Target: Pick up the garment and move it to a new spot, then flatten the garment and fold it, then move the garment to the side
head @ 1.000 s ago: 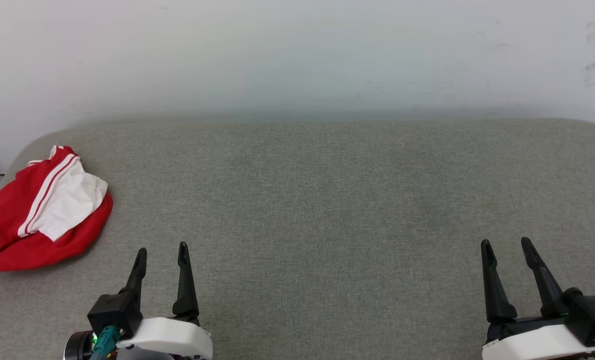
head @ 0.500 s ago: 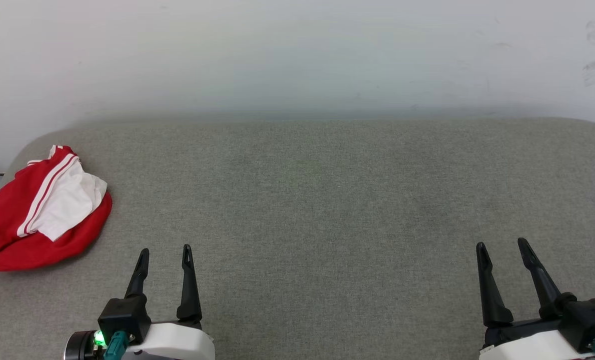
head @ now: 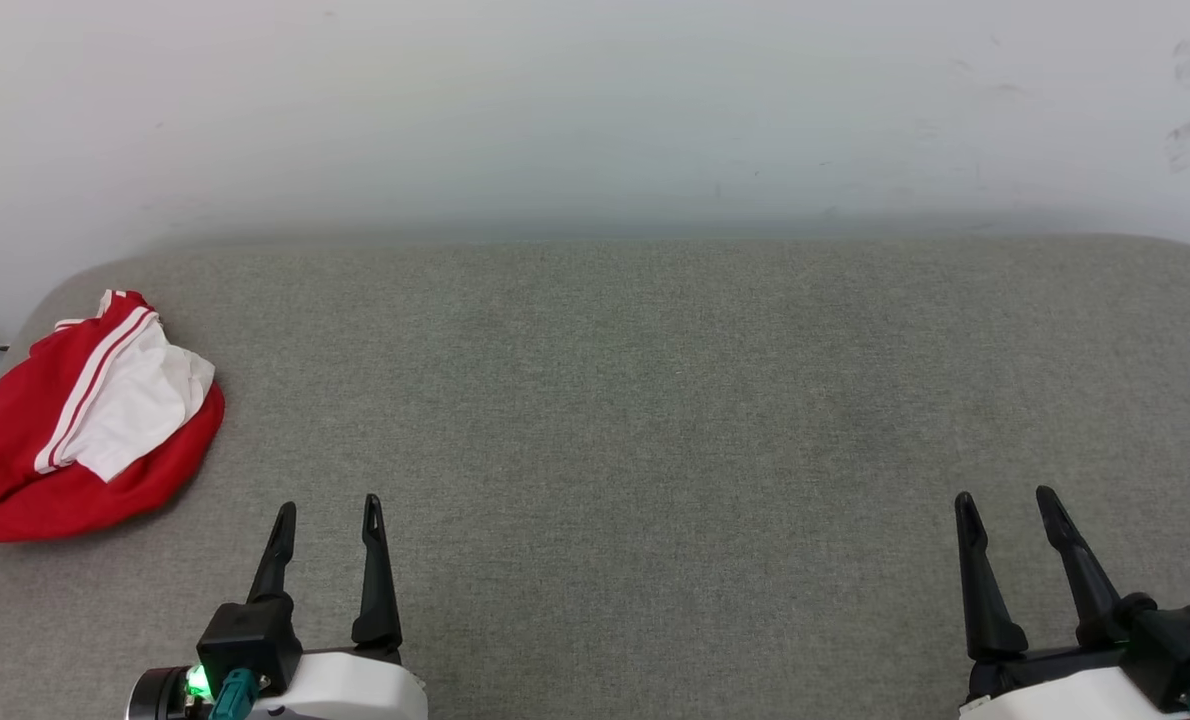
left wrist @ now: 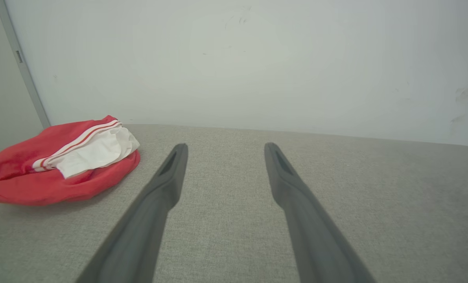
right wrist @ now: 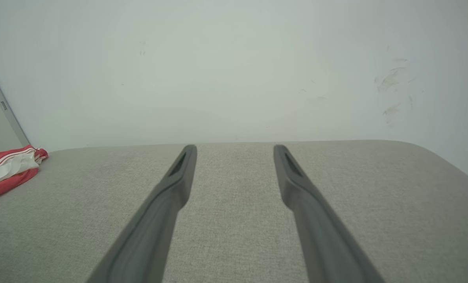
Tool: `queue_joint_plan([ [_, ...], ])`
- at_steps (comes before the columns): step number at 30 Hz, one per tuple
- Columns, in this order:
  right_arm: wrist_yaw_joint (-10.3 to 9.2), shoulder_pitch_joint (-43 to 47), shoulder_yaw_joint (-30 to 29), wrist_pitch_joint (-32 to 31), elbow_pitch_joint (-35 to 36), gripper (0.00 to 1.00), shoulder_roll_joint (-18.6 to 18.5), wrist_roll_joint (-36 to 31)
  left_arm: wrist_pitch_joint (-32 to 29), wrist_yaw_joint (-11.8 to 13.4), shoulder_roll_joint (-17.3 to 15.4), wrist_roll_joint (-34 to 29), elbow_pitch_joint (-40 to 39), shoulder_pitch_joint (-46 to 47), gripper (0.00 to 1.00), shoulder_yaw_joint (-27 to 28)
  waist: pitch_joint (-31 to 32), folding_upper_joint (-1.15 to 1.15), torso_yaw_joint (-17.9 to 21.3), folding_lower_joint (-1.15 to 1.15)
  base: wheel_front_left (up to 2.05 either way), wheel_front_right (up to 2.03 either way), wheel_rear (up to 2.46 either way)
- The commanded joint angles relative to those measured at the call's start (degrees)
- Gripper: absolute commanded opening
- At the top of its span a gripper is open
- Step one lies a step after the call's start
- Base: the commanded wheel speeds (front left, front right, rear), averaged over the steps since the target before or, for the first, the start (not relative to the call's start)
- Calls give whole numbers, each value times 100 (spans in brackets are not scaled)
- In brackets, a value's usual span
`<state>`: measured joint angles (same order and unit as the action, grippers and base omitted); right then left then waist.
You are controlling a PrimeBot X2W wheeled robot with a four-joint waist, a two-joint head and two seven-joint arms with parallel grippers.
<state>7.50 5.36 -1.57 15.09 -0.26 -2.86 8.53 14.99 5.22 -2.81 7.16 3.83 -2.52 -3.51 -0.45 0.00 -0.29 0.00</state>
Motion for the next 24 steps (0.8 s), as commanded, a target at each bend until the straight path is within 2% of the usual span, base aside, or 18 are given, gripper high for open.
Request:
queue_joint_plan([
  [1,-2,68,11,12,-24,100,-3,23,30,0,-14,9,24,-49,100,3,3,0,0,0,0,0,0],
  [14,-2,81,22,12,-64,100,-3,22,25,19,-14,74,100,-12,100,3,-1,0,-106,0,0,0,0],
  [24,-2,151,96,12,-50,100,-2,-43,25,15,-14,99,152,14,100,76,11,0,-600,0,0,0,0],
])
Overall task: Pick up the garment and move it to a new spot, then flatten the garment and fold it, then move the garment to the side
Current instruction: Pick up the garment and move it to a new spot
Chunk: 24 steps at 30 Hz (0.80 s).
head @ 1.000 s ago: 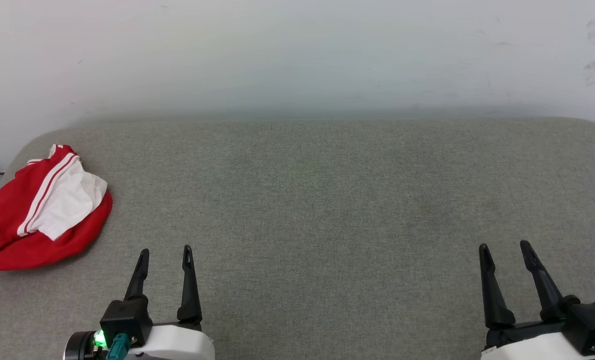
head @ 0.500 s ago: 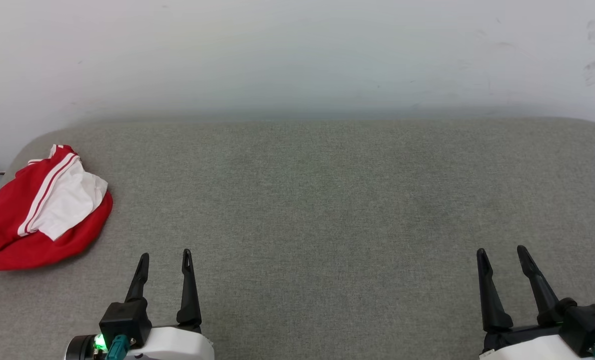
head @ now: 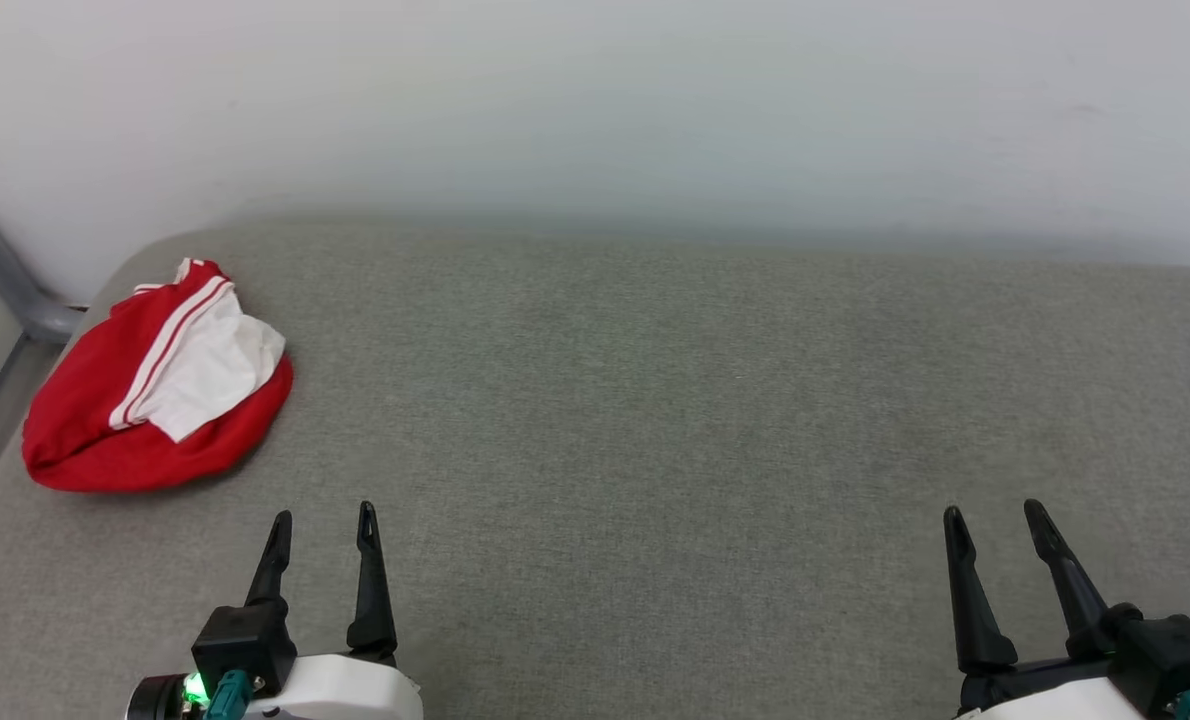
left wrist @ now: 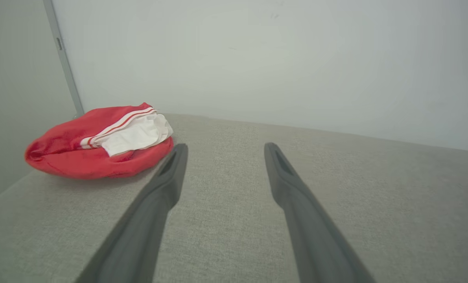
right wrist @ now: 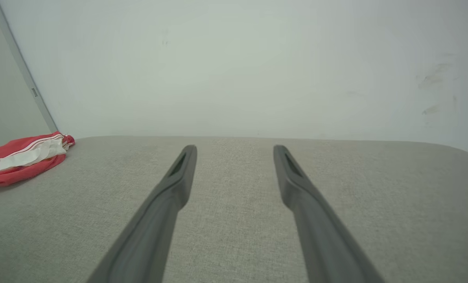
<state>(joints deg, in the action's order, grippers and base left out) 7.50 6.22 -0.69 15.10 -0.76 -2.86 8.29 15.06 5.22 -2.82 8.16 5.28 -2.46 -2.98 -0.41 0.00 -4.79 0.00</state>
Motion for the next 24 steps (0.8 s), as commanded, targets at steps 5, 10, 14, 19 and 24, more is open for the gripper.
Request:
queue_joint_plan([
  [5,-2,80,32,10,5,100,-2,-55,18,27,-12,-5,30,-45,100,40,8,0,-426,0,0,0,0],
  [10,-2,82,73,10,13,100,-2,-78,18,28,-11,28,59,-60,100,87,15,0,-803,0,0,0,0],
  [14,-2,101,96,10,-4,100,-2,-95,18,19,-11,41,79,-75,100,114,29,0,-1117,0,0,0,0],
  [19,-2,102,146,11,4,100,-2,-115,18,14,-10,45,92,-102,100,177,36,0,-1465,0,0,0,0],
  [24,-3,94,140,11,4,100,-2,-126,18,17,-10,98,102,-91,100,172,5,0,-1810,0,0,0,0],
])
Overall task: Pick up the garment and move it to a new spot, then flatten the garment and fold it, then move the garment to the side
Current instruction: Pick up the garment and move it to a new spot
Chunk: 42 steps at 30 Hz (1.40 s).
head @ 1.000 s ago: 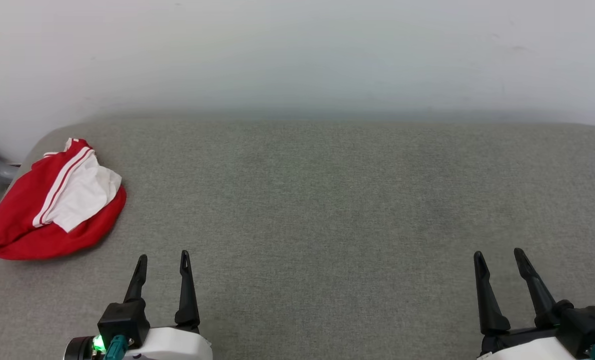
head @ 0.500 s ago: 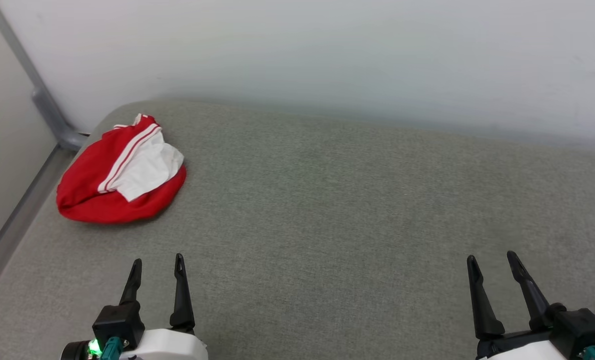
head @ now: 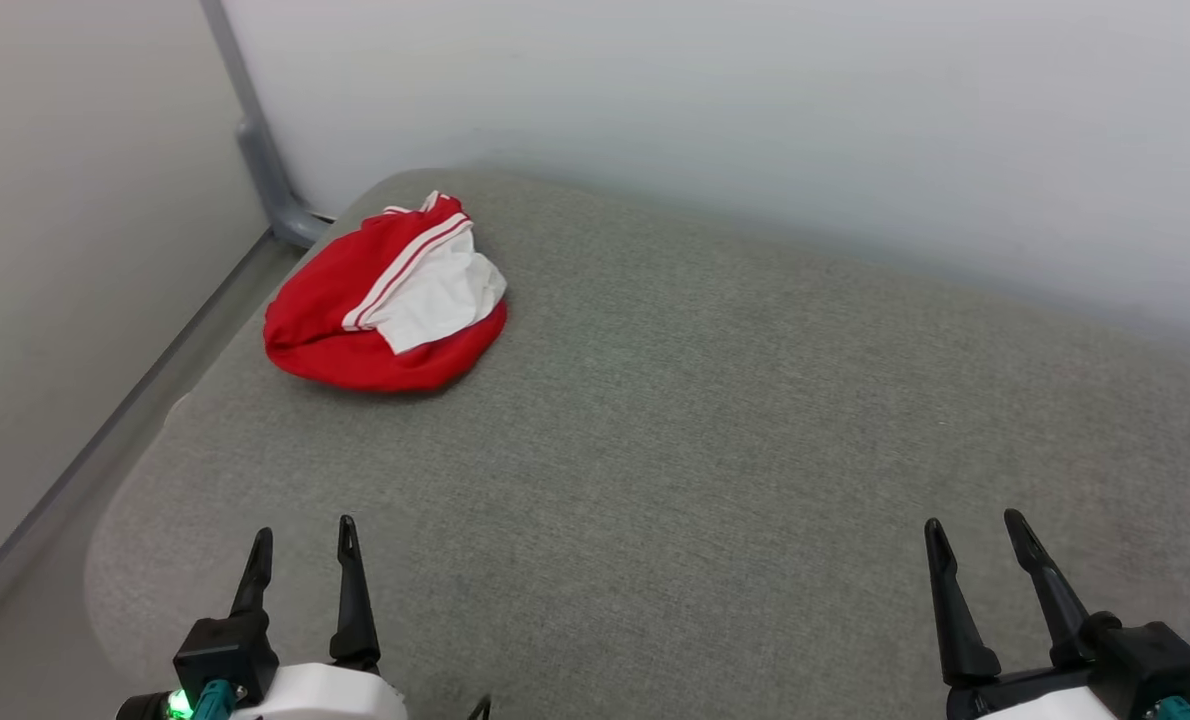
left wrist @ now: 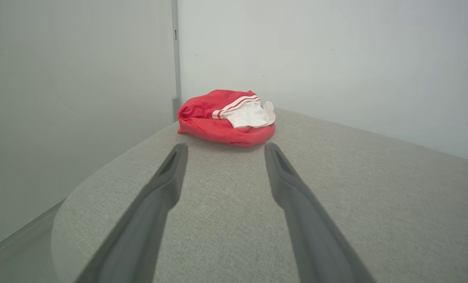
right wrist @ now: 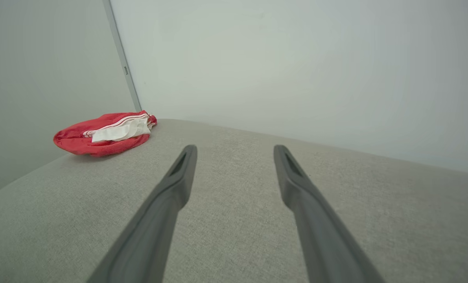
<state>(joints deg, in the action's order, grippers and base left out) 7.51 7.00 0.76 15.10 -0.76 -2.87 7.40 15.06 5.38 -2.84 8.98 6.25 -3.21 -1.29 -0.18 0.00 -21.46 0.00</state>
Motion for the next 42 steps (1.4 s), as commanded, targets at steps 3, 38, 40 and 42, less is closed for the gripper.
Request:
queue_joint_plan([
  [3,-4,5,25,10,10,100,-1,-46,18,14,-8,37,16,-11,100,9,-30,0,-316,0,0,0,0],
  [38,-4,-833,88,11,354,100,-3,-851,17,-1083,-469,330,603,2836,100,1338,-1546,0,193,0,0,0,0],
  [40,-4,-942,71,11,418,100,-3,-921,17,-1162,-609,377,772,3214,100,1340,-1772,0,284,0,0,0,0],
  [42,-4,-1050,82,10,495,100,-3,-992,17,-1218,-794,436,912,3621,100,1332,-1984,0,374,0,0,0,0],
])
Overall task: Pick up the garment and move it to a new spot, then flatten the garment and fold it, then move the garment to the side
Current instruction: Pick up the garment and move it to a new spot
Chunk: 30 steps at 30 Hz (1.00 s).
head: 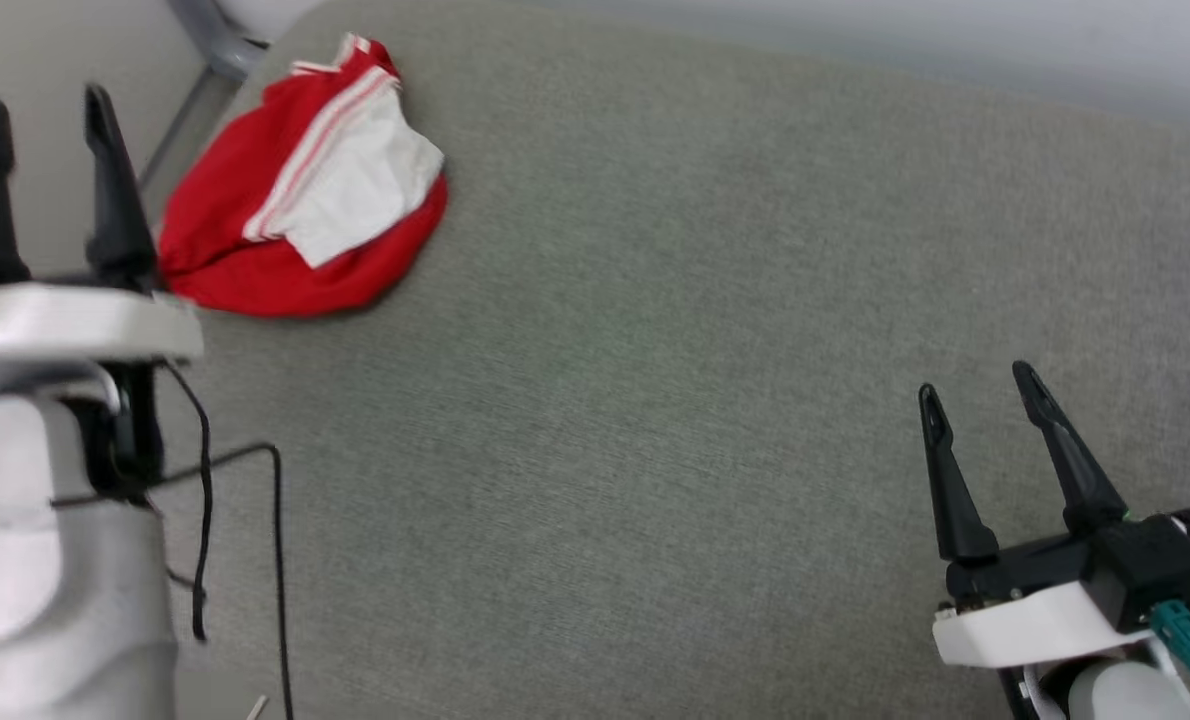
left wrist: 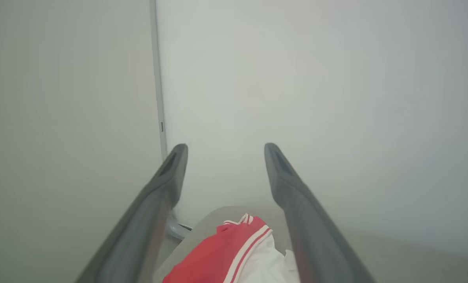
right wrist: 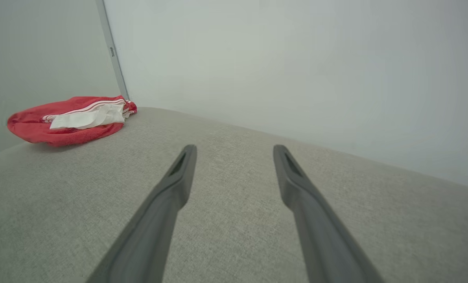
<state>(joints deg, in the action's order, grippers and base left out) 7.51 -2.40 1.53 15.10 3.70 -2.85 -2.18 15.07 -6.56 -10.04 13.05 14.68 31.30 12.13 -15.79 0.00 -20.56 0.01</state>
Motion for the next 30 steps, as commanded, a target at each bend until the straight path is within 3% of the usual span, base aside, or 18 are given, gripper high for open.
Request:
queue_joint_plan([
  [1,-4,-161,-13,10,83,100,-5,-59,16,-46,-188,29,174,358,100,-55,-498,0,315,-1,0,0,0],
  [5,-4,-361,12,10,227,100,-13,-134,11,-83,-670,158,590,1080,100,-297,-823,0,472,-1,0,0,0],
  [11,-4,-570,-13,10,390,100,-62,-149,-617,-81,-1510,858,1025,1861,100,-1276,-1169,0,641,-1,0,0,0],
  [21,-4,-741,-30,10,505,100,-157,-132,-3197,-81,-2919,2587,1331,2552,100,-3411,-1516,0,815,-1,0,0,0],
  [28,-4,-829,-70,10,570,100,-182,-115,-4911,-82,-3318,3517,1524,2815,100,-4467,-1771,0,854,-1,0,0,0],
  [30,-4,-841,-70,11,579,100,-185,-118,-5151,-82,-3365,3593,1573,2840,100,-4595,-1812,0,860,-1,0,0,0],
])
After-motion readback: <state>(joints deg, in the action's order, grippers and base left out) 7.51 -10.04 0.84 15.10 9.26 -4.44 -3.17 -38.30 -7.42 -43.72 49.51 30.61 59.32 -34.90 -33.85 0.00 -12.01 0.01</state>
